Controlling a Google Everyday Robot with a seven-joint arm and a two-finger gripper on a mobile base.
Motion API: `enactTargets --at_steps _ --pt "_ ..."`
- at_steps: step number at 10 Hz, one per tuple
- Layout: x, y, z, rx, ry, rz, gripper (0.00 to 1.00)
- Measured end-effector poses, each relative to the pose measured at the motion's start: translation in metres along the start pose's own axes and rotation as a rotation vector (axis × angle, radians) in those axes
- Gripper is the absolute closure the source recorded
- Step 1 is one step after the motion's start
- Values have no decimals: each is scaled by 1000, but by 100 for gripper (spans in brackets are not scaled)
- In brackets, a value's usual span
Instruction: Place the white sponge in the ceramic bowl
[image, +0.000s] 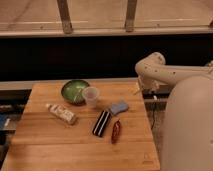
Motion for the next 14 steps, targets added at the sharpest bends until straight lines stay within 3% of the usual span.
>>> enactTargets --at_steps 10,11,13,14 --pt "0 0 0 -4 -2 3 20" --pt "0 0 -1 -25 -5 12 20" --pt "3 6 3 -140 3 6 20" --pt "1 17 5 -163 9 -9 20"
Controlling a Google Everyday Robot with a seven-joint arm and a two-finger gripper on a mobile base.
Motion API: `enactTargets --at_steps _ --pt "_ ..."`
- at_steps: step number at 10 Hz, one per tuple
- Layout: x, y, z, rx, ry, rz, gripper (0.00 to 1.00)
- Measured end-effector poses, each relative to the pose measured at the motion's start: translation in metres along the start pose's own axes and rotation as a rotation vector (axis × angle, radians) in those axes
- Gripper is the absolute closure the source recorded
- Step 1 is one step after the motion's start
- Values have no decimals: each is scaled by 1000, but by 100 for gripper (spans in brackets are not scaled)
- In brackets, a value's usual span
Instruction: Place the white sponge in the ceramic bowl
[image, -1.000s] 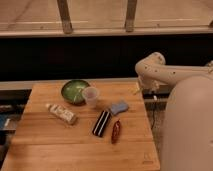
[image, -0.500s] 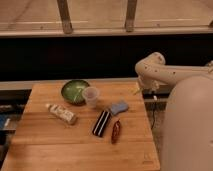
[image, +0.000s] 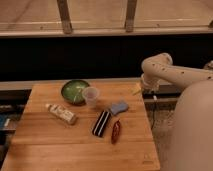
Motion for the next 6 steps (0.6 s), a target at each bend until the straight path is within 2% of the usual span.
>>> enactTargets --at_steps 2,6 --pt "-7 30 12 -7 19 -45 20" --pt "-4 58 29 -20 59 -94 20"
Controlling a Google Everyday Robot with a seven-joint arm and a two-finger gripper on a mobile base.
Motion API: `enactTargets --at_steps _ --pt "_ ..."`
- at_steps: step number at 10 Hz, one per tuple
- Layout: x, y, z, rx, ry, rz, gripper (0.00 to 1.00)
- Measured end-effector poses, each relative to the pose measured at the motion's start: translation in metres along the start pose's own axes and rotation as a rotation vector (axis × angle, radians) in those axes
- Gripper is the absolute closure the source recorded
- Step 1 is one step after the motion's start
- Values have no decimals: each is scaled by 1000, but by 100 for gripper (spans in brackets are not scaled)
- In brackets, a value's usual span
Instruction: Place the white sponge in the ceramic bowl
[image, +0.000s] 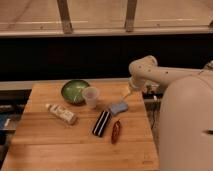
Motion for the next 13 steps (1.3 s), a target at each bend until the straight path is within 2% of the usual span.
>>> enactTargets --at_steps 2,6,8,10,13 --pt "2 10 7 -10 24 -24 20" --pt "3 7 7 -12 26 -26 20" --pt "8 14 17 -38 54 -48 20" --pt "10 30 36 -65 90 -84 20" --pt "14 43 49 -88 130 -116 20"
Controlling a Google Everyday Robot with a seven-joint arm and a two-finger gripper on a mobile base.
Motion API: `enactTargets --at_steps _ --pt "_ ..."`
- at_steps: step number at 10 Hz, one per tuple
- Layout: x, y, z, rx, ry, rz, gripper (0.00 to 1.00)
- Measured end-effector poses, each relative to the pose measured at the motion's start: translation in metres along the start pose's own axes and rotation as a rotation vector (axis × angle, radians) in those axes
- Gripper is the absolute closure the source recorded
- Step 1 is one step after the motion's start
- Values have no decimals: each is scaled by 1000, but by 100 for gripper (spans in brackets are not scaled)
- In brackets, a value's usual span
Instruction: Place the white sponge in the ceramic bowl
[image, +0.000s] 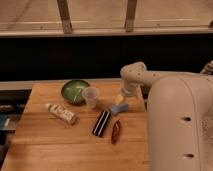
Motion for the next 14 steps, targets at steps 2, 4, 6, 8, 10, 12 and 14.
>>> enactTargets --at_steps 2,4,6,8,10,12,14 --pt "-2 6 10 -13 25 -16 20" --pt "-2 8 25 -29 54 -21 20" --pt "-3 5 32 -41 66 -13 21" --pt "-1 -3 35 -70 66 -2 34" --pt "0 -8 32 -89 54 6 55" --pt "0 -10 31 -95 49 5 76" --pt "0 -8 30 -101 44 3 95"
